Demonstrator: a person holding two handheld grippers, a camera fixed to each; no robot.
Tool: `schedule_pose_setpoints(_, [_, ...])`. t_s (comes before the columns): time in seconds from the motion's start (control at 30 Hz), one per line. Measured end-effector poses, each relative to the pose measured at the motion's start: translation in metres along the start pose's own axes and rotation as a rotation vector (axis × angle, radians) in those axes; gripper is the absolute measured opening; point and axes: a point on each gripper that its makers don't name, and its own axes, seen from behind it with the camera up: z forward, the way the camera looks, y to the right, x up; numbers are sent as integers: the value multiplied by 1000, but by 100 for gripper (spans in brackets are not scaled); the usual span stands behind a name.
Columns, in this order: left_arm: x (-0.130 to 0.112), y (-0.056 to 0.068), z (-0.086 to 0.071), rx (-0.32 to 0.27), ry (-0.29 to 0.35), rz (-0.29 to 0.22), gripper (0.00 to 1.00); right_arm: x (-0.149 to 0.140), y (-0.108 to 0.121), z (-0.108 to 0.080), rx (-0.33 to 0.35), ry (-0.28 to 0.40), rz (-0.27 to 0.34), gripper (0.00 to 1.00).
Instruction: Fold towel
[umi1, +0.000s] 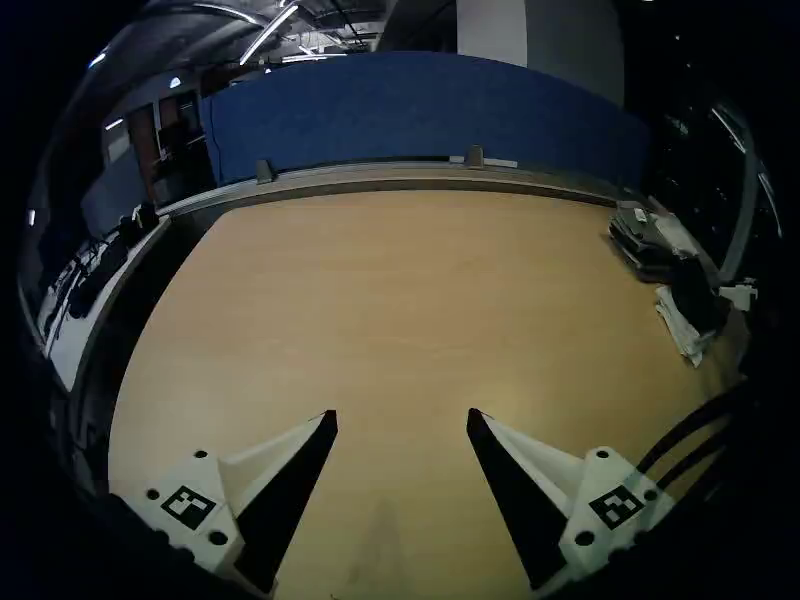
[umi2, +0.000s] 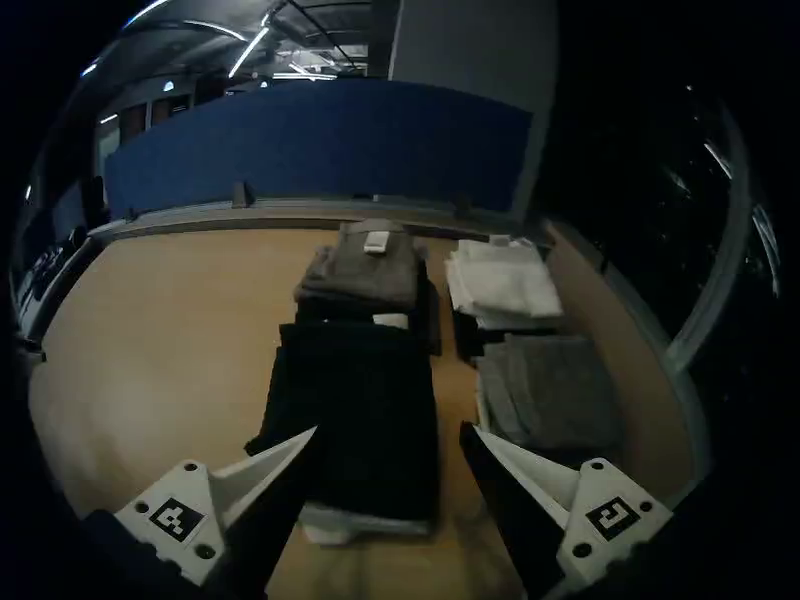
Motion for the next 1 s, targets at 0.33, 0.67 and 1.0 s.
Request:
schedule_pose_setpoints(0.33, [-2, -7, 0, 16, -7, -8, 97, 31, -12, 30, 30, 20, -19, 100])
schedule_pose_setpoints(0.67, [-5, -14, 1, 34, -13, -18, 97, 44, -24, 54, 58, 19, -24, 100])
schedule_pose_setpoints(1.0, [-7, -15, 1, 47, -21, -21, 97, 30, -26, 83, 62, -19, -20, 100])
